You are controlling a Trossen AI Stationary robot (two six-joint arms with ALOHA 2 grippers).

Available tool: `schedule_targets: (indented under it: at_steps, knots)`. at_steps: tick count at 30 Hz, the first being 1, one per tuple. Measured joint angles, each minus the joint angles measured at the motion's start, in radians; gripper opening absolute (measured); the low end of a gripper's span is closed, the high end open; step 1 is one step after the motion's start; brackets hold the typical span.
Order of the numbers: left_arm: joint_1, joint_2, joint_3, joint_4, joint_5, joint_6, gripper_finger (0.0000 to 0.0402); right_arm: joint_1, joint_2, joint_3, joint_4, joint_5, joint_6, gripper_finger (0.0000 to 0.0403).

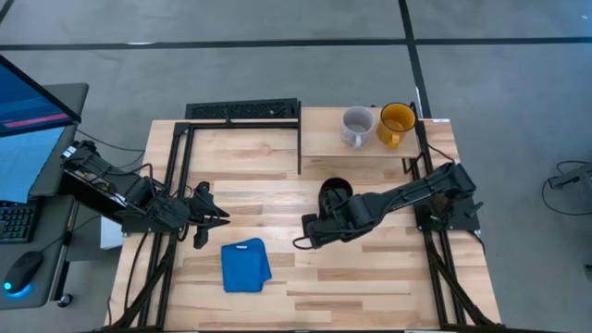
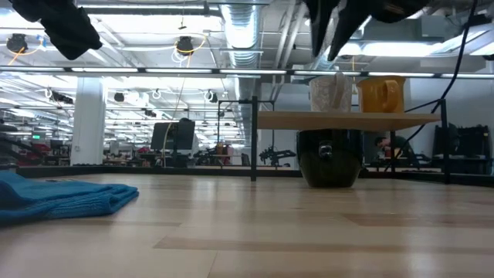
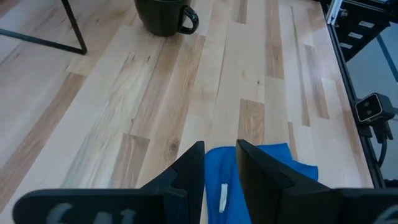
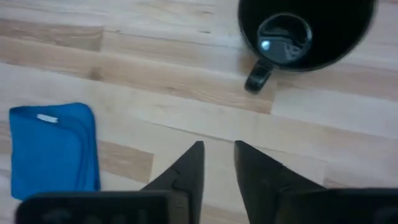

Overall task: Stack small to large cups/mugs on shelf
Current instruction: Put the black mug on the shelf

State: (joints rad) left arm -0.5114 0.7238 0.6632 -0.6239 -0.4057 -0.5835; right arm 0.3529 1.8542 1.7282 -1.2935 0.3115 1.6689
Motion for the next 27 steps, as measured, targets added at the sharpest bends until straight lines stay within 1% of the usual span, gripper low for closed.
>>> schedule_targets:
  at_steps: [4,7,10,11,15,17,19,21,23,25,27]
  knots:
    - [0.0,0.0,0.0,0.0,0.0,0.0,0.0082,-0.002,0.029,-0.003,0.005,-0.023,-0.006,0.0158]
    - [0.0,0.0,0.0,0.0,0.0,0.0,0.0082,-0.002,0.035,-0.003,0.023,-0.05,-0.045,0.019]
    - [0.0,0.0,0.0,0.0,0.0,0.0,0.0082,0.001,0.052,0.0,0.066,-0.011,-0.001,0.0212]
    - [0.0,0.0,0.0,0.0,0.0,0.0,0.0082,0.0,0.058,-0.002,0.056,0.0,0.017,0.0217]
    - [0.0,0.0,0.0,0.0,0.0,-0.001,0.0082,-0.017,0.085,-0.001,-0.014,-0.024,0.048,0.0229]
    - [0.0,0.0,0.0,-0.001,0.0,-0.001,0.0082,-0.028,0.104,-0.004,-0.089,-0.028,0.08,0.023]
    - [0.0,0.0,0.0,-0.009,0.002,-0.005,0.0082,-0.043,0.127,0.0,-0.092,-0.035,0.103,0.023]
    - [0.0,0.001,0.0,-0.015,0.004,-0.006,0.0082,-0.051,0.136,-0.006,-0.141,-0.052,0.118,0.023]
    - [0.0,0.003,0.0,-0.023,0.006,-0.013,0.0082,-0.064,0.145,0.002,-0.085,-0.052,0.119,0.023]
    - [0.0,0.002,0.0,-0.021,0.006,-0.013,0.0082,-0.069,0.159,-0.004,-0.099,-0.053,0.111,0.023]
    - [0.0,0.003,0.0,-0.026,0.007,-0.014,0.0082,-0.078,0.177,0.0,-0.05,-0.051,0.116,0.023]
